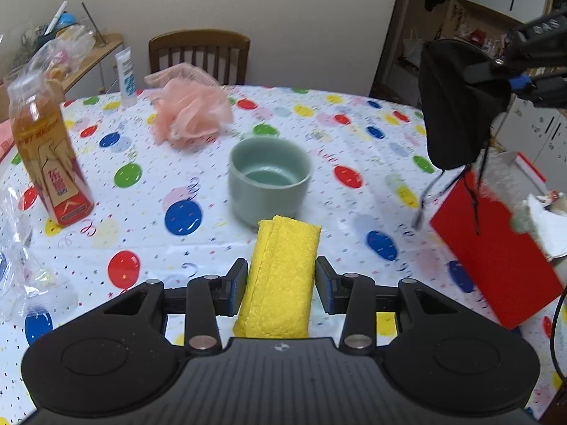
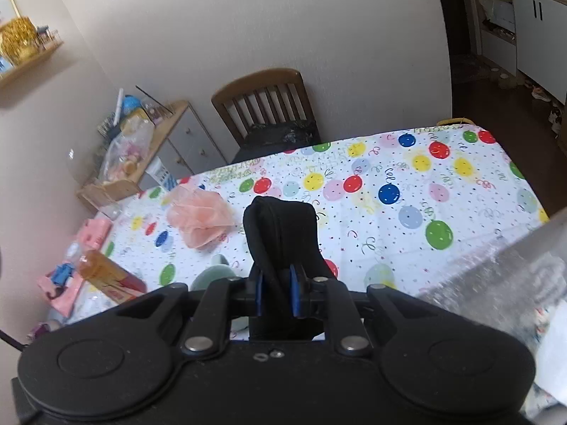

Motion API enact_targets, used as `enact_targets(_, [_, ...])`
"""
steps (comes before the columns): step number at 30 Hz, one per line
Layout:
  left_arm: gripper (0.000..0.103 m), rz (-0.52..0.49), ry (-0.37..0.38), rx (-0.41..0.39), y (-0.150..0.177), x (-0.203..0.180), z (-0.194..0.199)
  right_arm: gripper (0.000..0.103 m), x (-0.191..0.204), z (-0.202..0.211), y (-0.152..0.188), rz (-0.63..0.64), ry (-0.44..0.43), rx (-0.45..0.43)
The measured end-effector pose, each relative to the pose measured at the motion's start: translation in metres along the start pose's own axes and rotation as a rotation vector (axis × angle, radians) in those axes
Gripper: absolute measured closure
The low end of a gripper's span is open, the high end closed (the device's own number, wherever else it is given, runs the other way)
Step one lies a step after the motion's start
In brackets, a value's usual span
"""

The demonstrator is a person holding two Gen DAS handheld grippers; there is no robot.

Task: Organize soft objects
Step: 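Carry the yellow cloth and black cap with both tools into the box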

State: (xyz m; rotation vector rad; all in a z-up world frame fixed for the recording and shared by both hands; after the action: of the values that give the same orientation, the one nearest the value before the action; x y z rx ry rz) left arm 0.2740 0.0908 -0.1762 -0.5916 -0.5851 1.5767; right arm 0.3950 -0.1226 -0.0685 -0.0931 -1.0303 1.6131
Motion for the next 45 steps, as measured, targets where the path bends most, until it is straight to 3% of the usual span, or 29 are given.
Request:
enact_targets(14, [0.063,-0.084,0.093,-0.07,-0.05,-0.069,0.042,0.089,-0.042,0.103,-0.002,-0.015,0.043,-0.086])
enact_targets(27, [0.063,-0.199,0.191,-0.115,-0.087,-0.176,0.055,0.089,-0.13,0.168,-0.012,-0.05,0.143,-0.163])
enact_targets(36, [0.063,-0.275,0.244,-0.102,-0.093,-0.257,0.044,0.089,-0.19,0.183,-0.004,-0.083,0.195,-0.147])
enact_targets(45, [0.063,-0.306,0.275,-0.035,-0.087,-0.318,0.011,0.089,-0.224,0.159,0.02,-0.071,0.217,-0.04])
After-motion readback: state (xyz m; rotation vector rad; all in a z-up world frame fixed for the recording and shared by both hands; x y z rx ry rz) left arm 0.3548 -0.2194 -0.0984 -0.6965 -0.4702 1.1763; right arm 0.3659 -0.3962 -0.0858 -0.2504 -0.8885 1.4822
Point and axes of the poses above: each gripper's, at about its wrist camera, not at the fingertips, and z roughly against the way its jaws point, x to its left, y to its underside, the point moved 7 cm from there along -z, roughly the way its jaws point, and after that the axes turned 6 degrees about -y, right-handed, at the moved point
